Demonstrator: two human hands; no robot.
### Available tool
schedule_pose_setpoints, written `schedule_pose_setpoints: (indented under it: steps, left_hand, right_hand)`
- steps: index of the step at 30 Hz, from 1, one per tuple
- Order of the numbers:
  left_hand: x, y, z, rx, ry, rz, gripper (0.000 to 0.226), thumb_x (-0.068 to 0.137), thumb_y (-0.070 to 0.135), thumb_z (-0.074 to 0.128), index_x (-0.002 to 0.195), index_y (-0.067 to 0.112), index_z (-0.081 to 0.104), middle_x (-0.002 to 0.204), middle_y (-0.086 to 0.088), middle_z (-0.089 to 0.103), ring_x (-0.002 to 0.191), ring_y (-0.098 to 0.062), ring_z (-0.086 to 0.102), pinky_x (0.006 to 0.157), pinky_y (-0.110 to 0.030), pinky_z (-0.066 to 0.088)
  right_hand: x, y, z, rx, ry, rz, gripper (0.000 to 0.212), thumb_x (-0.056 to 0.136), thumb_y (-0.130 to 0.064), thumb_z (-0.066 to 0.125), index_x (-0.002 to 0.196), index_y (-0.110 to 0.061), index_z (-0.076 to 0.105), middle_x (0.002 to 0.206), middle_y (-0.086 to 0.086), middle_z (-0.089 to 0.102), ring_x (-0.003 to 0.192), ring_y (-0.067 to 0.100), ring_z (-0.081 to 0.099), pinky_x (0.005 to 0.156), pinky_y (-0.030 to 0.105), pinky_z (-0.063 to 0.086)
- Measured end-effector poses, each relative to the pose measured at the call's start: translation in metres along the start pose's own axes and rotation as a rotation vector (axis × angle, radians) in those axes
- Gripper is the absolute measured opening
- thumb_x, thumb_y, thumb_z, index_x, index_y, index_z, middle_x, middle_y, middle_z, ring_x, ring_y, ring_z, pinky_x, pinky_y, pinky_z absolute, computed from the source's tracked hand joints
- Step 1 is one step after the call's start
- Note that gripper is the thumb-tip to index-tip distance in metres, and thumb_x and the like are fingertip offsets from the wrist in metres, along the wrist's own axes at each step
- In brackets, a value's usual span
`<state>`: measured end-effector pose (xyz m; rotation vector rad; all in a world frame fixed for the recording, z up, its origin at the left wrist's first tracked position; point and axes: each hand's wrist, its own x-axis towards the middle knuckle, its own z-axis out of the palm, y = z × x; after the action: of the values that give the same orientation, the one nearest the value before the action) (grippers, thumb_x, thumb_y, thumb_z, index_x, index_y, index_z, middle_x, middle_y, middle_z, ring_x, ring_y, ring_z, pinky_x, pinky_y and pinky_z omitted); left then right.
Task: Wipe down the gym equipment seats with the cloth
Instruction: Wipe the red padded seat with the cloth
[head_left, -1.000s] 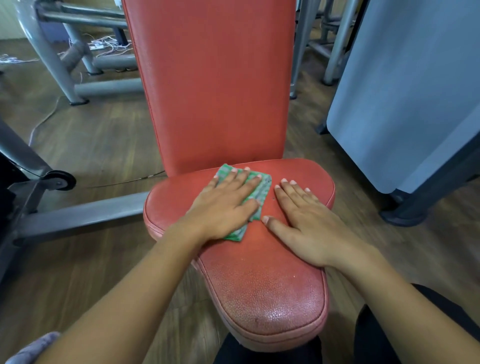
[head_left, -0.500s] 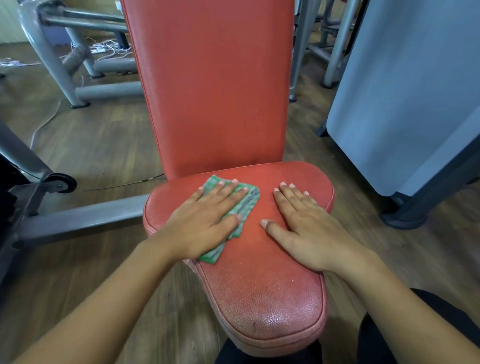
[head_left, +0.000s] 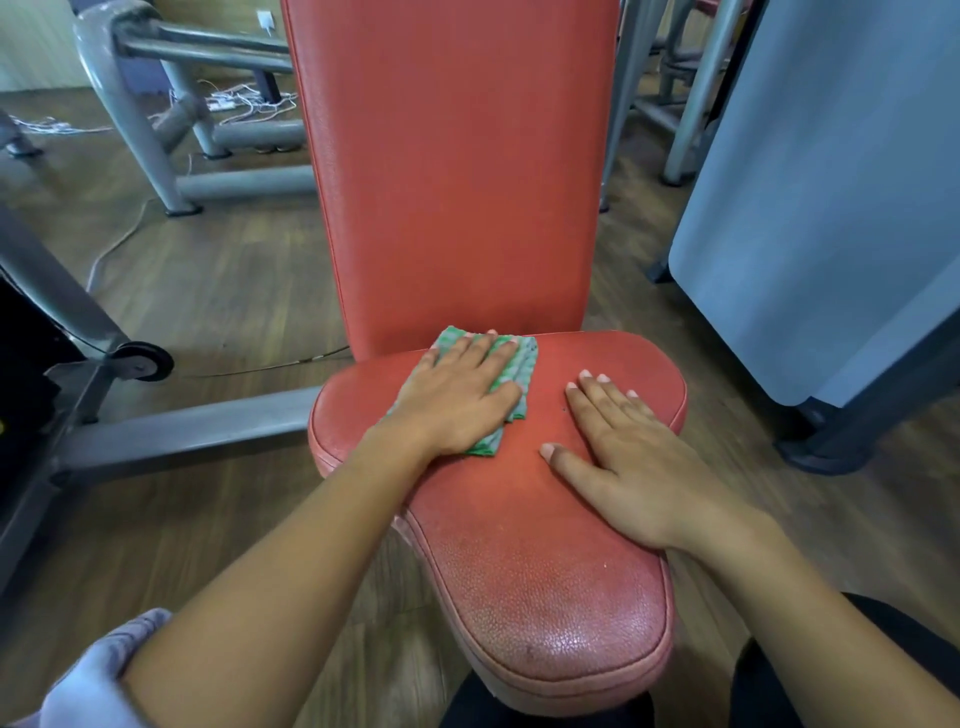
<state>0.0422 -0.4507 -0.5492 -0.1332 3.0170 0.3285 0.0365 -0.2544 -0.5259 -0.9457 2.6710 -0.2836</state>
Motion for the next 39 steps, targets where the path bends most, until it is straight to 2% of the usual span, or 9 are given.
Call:
schedule_pose_setpoints:
  steps: [6, 9, 13, 16, 19, 23, 29, 36, 39]
  left_hand:
    - [-0.047, -0.046, -0.001, 0.110, 0.134, -0.164, 0.091, 0.069, 0.062, -0.006, 0.151, 0.030, 0.018, 0.160, 0.003, 0.014, 0.146, -0.015, 0.012, 0.117, -0.038, 0.010]
    - [-0.068, -0.035, 0.001, 0.084, 0.150, -0.194, 0.091, 0.069, 0.060, -0.009, 0.152, 0.030, 0.014, 0.160, 0.003, 0.008, 0.147, -0.015, 0.006, 0.117, -0.038, 0.003]
    - [-0.088, -0.013, 0.006, -0.014, 0.147, -0.022, 0.081, 0.074, 0.061, -0.006, 0.150, 0.037, 0.008, 0.158, 0.015, -0.001, 0.146, -0.005, -0.003, 0.116, -0.030, -0.007]
    - [-0.079, -0.032, 0.003, -0.013, 0.154, 0.029, 0.076, 0.077, 0.061, 0.003, 0.149, 0.040, 0.016, 0.156, 0.018, 0.005, 0.145, -0.004, 0.004, 0.117, -0.030, -0.002]
    - [-0.055, -0.061, -0.001, 0.026, 0.154, -0.059, 0.082, 0.073, 0.063, 0.004, 0.149, 0.038, 0.021, 0.158, 0.010, 0.015, 0.146, -0.009, 0.011, 0.117, -0.034, 0.005]
    - [-0.035, -0.058, -0.005, 0.076, 0.104, -0.159, 0.094, 0.064, 0.064, -0.004, 0.151, 0.033, 0.014, 0.160, 0.006, 0.010, 0.147, -0.013, 0.007, 0.118, -0.036, 0.007]
    - [-0.078, -0.029, 0.005, -0.043, 0.139, 0.094, 0.073, 0.078, 0.063, 0.005, 0.148, 0.041, 0.007, 0.156, 0.018, 0.002, 0.145, -0.002, -0.003, 0.116, -0.026, -0.007]
    - [-0.039, -0.040, -0.002, 0.046, 0.132, -0.120, 0.092, 0.066, 0.066, -0.013, 0.150, 0.038, 0.012, 0.160, 0.011, 0.006, 0.147, -0.009, 0.002, 0.117, -0.034, 0.002]
    - [-0.041, -0.027, 0.002, 0.054, 0.118, -0.083, 0.090, 0.068, 0.064, -0.013, 0.151, 0.036, 0.007, 0.160, 0.010, 0.002, 0.147, -0.010, -0.001, 0.117, -0.034, -0.002]
  right_hand:
    - [-0.002, 0.000, 0.001, 0.027, -0.003, 0.001, 0.076, 0.094, -0.061, 0.019, 0.154, -0.021, -0.005, 0.159, -0.004, -0.016, 0.144, 0.004, -0.018, 0.117, 0.025, -0.013]
    - [-0.003, 0.000, 0.000, 0.033, 0.004, 0.004, 0.075, 0.094, -0.061, 0.019, 0.153, -0.022, -0.006, 0.159, -0.005, -0.017, 0.143, 0.003, -0.019, 0.116, 0.025, -0.013]
    - [-0.003, 0.000, 0.001, 0.028, 0.013, 0.003, 0.075, 0.094, -0.061, 0.020, 0.153, -0.021, -0.005, 0.159, -0.005, -0.017, 0.143, 0.003, -0.019, 0.115, 0.023, -0.014]
    - [-0.002, 0.000, 0.001, 0.023, 0.008, 0.003, 0.075, 0.094, -0.061, 0.020, 0.153, -0.021, -0.005, 0.159, -0.005, -0.017, 0.143, 0.003, -0.019, 0.115, 0.023, -0.014]
    - [-0.002, 0.000, 0.000, 0.022, 0.002, 0.005, 0.076, 0.094, -0.061, 0.019, 0.153, -0.022, -0.006, 0.159, -0.005, -0.017, 0.143, 0.003, -0.019, 0.115, 0.024, -0.014]
    - [-0.001, 0.001, 0.002, 0.028, 0.011, 0.005, 0.079, 0.090, -0.066, 0.015, 0.153, -0.023, -0.006, 0.159, -0.006, -0.017, 0.142, 0.001, -0.020, 0.114, 0.023, -0.015]
    - [-0.003, -0.001, 0.001, 0.052, 0.027, 0.007, 0.075, 0.094, -0.061, 0.021, 0.153, -0.025, -0.006, 0.158, -0.009, -0.019, 0.140, -0.001, -0.022, 0.113, 0.021, -0.016]
    - [-0.002, -0.001, -0.001, 0.046, 0.019, 0.004, 0.074, 0.094, -0.061, 0.021, 0.153, -0.026, -0.005, 0.158, -0.010, -0.018, 0.134, -0.007, -0.022, 0.109, 0.018, -0.018]
    - [-0.001, 0.000, 0.000, 0.047, 0.012, 0.001, 0.075, 0.092, -0.061, 0.020, 0.153, -0.026, -0.005, 0.158, -0.009, -0.018, 0.135, -0.006, -0.022, 0.112, 0.020, -0.016]
